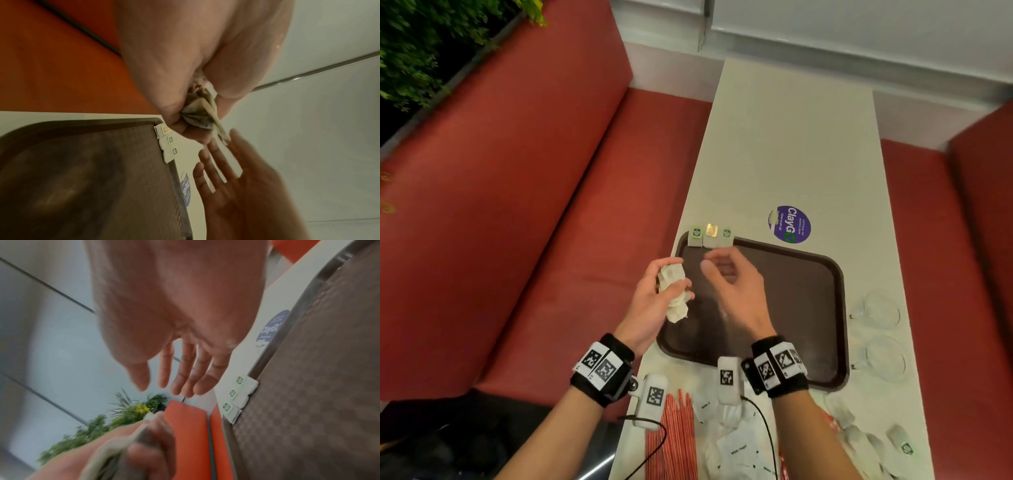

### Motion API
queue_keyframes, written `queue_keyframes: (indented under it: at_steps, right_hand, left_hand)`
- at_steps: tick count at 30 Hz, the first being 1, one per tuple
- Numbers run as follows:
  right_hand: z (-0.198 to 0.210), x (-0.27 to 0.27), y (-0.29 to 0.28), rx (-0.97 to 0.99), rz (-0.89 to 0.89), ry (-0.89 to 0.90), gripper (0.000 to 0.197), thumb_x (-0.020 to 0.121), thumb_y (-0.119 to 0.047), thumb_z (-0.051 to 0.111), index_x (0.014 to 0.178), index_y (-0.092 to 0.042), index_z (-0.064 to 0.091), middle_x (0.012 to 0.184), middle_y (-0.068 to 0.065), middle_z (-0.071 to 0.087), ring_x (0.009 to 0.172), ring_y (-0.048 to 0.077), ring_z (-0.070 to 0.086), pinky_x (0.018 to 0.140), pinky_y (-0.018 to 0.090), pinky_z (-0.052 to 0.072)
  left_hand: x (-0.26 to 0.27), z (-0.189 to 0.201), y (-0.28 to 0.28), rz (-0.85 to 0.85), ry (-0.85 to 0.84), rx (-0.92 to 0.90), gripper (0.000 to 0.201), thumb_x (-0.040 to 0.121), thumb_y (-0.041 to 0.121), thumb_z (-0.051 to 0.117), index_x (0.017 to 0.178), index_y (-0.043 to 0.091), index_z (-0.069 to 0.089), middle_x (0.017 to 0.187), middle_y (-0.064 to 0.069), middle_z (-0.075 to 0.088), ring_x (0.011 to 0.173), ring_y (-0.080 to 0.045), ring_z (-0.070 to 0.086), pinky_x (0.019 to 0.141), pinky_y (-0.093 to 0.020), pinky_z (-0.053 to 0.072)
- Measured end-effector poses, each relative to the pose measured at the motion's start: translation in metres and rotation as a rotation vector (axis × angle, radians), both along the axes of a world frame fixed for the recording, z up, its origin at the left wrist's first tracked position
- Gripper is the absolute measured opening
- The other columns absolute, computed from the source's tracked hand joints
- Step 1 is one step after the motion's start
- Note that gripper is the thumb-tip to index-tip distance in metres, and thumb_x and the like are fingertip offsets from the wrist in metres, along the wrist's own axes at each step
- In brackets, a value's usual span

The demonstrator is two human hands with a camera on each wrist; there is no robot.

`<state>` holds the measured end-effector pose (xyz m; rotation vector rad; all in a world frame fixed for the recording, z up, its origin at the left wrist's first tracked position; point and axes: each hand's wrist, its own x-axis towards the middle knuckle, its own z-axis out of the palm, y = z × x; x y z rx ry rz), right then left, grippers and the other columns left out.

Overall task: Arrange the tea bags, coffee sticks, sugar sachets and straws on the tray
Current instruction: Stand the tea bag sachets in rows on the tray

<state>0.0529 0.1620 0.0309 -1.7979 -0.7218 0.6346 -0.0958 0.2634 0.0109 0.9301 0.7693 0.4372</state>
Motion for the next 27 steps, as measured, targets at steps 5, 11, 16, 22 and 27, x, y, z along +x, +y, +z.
queue_keyframes:
  at_steps: [5,11,16,22,27]
  right_hand:
    - [0.009,-0.04,-0.052,0.054,0.351,-0.282,0.042,0.086,-0.025,0.093,0.122,-0.027,0.071,0.125,-0.009,0.065,0.118,0.018,0.065,0.1,0.028,0.053]
    - [0.002,-0.057,-0.069,0.114,0.211,-0.411,0.015,0.095,-0.017,0.085,0.108,-0.022,0.078,0.125,-0.006,0.062,0.121,0.013,0.064,0.105,0.035,0.052]
    - [0.019,-0.05,-0.071,0.086,0.256,-0.357,0.008,0.105,-0.016,0.073,0.11,-0.02,0.069,0.112,-0.012,0.07,0.108,0.015,0.067,0.095,0.042,0.055]
    - [0.036,-0.042,-0.067,0.142,0.068,-0.141,0.009,0.104,-0.014,0.074,0.11,-0.016,0.067,0.101,-0.01,0.075,0.097,0.014,0.074,0.087,0.026,0.059]
    - [0.037,-0.026,-0.064,0.094,-0.054,-0.09,0.013,0.104,-0.018,0.072,0.117,-0.022,0.07,0.104,-0.012,0.078,0.098,0.009,0.076,0.09,0.031,0.062]
  left_hand:
    - [-0.001,0.007,-0.004,-0.012,-0.009,-0.065,0.035,0.104,0.0,0.062,0.133,0.018,0.063,0.106,-0.015,0.064,0.093,-0.023,0.064,0.076,-0.033,0.055]
    - [-0.002,0.019,-0.016,-0.154,0.033,-0.125,0.029,0.106,-0.003,0.056,0.126,0.017,0.063,0.094,-0.01,0.067,0.078,-0.016,0.063,0.061,-0.026,0.051]
    - [-0.005,0.023,-0.024,-0.184,0.07,-0.177,0.018,0.106,0.006,0.057,0.113,0.019,0.066,0.09,-0.005,0.064,0.071,-0.013,0.058,0.056,-0.026,0.044]
    - [-0.004,0.023,-0.026,-0.174,0.052,-0.244,0.018,0.105,0.035,0.068,0.107,0.018,0.063,0.09,-0.007,0.066,0.068,-0.016,0.057,0.045,-0.02,0.036]
    - [-0.01,0.028,-0.029,-0.268,0.008,-0.145,0.041,0.11,0.041,0.058,0.13,0.005,0.063,0.102,-0.007,0.07,0.071,-0.017,0.059,0.05,-0.02,0.037]
